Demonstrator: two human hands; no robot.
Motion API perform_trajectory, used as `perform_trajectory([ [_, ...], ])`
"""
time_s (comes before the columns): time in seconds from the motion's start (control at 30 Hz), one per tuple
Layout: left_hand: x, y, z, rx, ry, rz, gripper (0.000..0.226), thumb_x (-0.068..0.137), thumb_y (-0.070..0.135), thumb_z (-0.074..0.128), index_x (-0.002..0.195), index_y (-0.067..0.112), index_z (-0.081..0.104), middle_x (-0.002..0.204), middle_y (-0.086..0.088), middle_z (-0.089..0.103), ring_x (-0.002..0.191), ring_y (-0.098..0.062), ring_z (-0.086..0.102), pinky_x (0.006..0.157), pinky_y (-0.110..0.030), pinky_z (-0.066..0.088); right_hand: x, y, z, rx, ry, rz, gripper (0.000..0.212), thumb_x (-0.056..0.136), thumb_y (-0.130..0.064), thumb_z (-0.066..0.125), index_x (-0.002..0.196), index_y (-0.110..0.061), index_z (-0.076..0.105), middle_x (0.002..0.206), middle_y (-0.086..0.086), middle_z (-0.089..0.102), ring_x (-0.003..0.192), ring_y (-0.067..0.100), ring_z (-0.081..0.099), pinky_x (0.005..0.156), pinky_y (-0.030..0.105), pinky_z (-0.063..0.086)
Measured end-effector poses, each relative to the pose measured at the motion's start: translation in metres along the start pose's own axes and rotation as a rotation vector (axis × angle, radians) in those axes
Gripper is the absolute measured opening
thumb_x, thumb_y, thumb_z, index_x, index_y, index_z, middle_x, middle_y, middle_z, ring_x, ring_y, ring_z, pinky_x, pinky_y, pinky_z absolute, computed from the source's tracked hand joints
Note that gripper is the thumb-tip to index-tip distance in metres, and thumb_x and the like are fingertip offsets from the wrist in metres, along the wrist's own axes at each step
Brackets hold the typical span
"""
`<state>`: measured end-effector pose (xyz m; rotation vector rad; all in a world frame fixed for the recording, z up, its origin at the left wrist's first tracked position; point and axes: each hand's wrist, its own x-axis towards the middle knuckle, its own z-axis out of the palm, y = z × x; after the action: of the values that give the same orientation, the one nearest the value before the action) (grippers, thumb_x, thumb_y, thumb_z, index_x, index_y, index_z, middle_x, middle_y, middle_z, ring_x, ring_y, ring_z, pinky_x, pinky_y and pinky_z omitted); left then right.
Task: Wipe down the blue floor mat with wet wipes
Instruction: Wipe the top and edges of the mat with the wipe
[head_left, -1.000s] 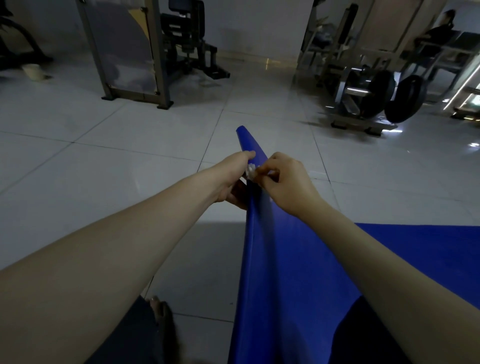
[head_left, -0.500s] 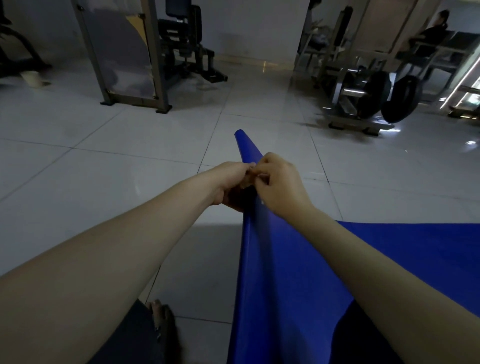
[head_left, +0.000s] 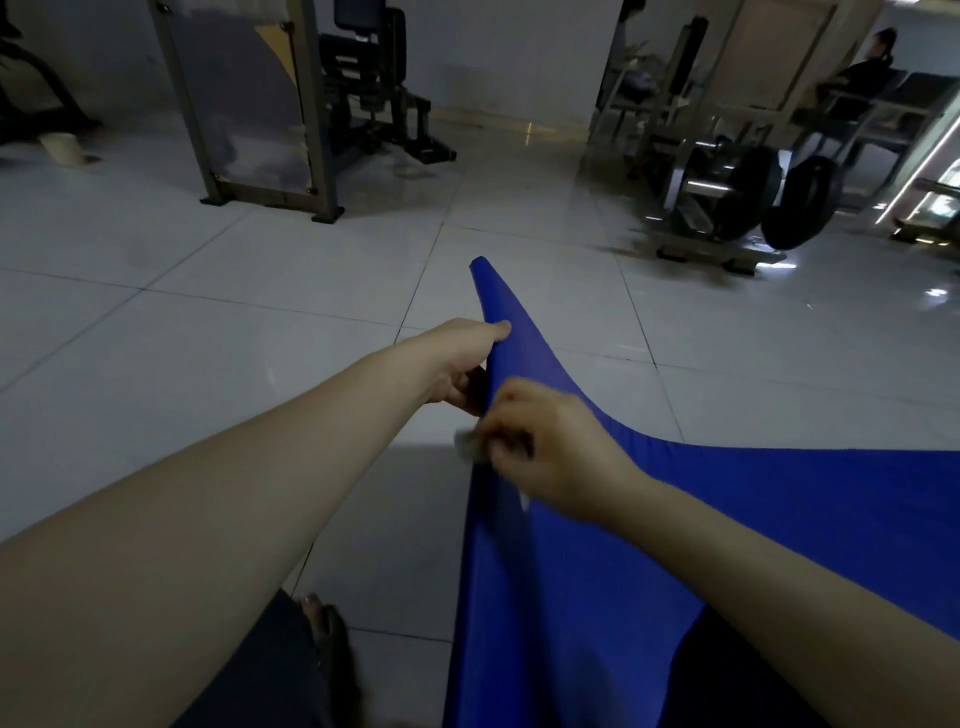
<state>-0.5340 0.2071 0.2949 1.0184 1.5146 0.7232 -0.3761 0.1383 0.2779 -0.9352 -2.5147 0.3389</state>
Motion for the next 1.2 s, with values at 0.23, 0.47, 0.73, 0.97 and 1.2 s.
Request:
perform_trajectory([
  [0.23,-0.001,0.003,0.0,0.01,-0.001,-0.03,0.045,0.108,0.044,0.043,0.113,0.005,0.064,0.087,-0.015,0.077,0.076,-0.029,0.077,0.067,-0.04,0.061,0.041,0.025,0.006,-0.065,0.182,0.261,0.014,0.099,-0.016,0.057,0.103,-0.02,0.07,0.092,-0.001,0.056,0.08,0.015,0.055,0.073,0.033,0.053],
  [0.47,0.003,-0.005,-0.003,-0.011,0.053,-0.02,0.039,0.109,0.043,0.04,0.119,0.009,0.057,0.094,-0.014,0.072,0.071,-0.026,0.073,0.049,-0.035,0.058,-0.044,-0.024,0.026,0.143,-0.153,-0.036,0.018,0.099,-0.022,0.059,0.111,-0.021,0.073,0.101,-0.011,0.054,0.083,0.005,0.054,0.069,0.022,0.051],
  [0.73,0.002,-0.001,0.001,0.038,-0.02,0.005,0.04,0.106,0.043,0.046,0.117,0.008,0.059,0.084,-0.013,0.073,0.068,-0.024,0.07,0.076,-0.042,0.064,0.007,0.012,0.018,-0.025,0.235,0.131,0.026,0.1,-0.033,0.05,0.103,-0.017,0.071,0.096,-0.003,0.051,0.072,0.017,0.055,0.064,0.042,0.054],
  [0.97,0.005,-0.006,0.0,0.093,0.074,0.01,0.038,0.107,0.041,0.045,0.112,0.006,0.059,0.096,-0.017,0.075,0.084,-0.03,0.075,0.08,-0.043,0.063,0.018,0.025,0.011,0.046,0.023,0.2,0.009,0.093,-0.023,0.062,0.102,-0.024,0.062,0.096,-0.002,0.05,0.08,0.015,0.054,0.071,0.037,0.054],
  [1.2,0.002,-0.001,0.005,0.037,0.002,-0.054,0.016,0.105,0.022,0.05,0.104,0.007,0.054,0.103,-0.018,0.071,0.091,-0.029,0.072,0.065,-0.038,0.06,0.018,0.052,-0.005,-0.129,-0.07,0.089,0.024,0.092,-0.018,0.068,0.115,-0.024,0.069,0.098,-0.004,0.057,0.078,0.014,0.058,0.073,0.039,0.055],
])
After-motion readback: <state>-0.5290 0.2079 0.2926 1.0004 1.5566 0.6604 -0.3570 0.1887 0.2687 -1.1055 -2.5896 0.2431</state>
